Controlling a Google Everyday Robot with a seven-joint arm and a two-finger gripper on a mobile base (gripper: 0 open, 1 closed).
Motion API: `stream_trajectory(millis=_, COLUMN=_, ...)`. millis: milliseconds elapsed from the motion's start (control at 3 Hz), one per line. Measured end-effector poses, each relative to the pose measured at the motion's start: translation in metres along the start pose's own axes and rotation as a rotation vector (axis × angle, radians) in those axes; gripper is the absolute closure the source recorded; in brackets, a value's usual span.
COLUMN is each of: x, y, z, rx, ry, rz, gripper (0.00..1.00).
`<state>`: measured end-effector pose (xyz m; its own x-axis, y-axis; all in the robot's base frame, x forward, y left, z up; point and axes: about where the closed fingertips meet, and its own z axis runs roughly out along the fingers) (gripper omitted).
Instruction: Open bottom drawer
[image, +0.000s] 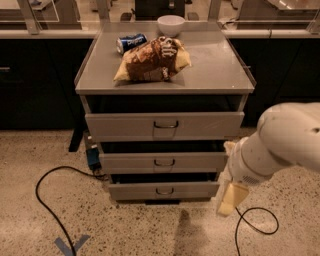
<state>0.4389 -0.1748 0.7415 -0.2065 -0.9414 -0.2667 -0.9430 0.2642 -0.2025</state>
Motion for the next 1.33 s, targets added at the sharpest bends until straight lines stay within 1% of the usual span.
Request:
stream_trajectory(millis=333, x=-0.006, y=-0.013, z=0.006, rx=0.059, ry=-0.034, rz=0.005, gripper=0.00)
stream_trajectory(millis=667, x=-0.006, y=-0.013, z=0.006, rx=0.059, ry=-0.034, rz=0.005, gripper=0.00)
stream_trajectory(millis=1000, x=-0.007, y=-0.001, z=0.030, rx=0.049, ry=-0.046, rz=0.012, gripper=0.00)
stream_trajectory(millis=1333, x=-0.016, y=0.025, z=0.087, rx=0.013, ry=-0.098, rz=0.029, gripper=0.00)
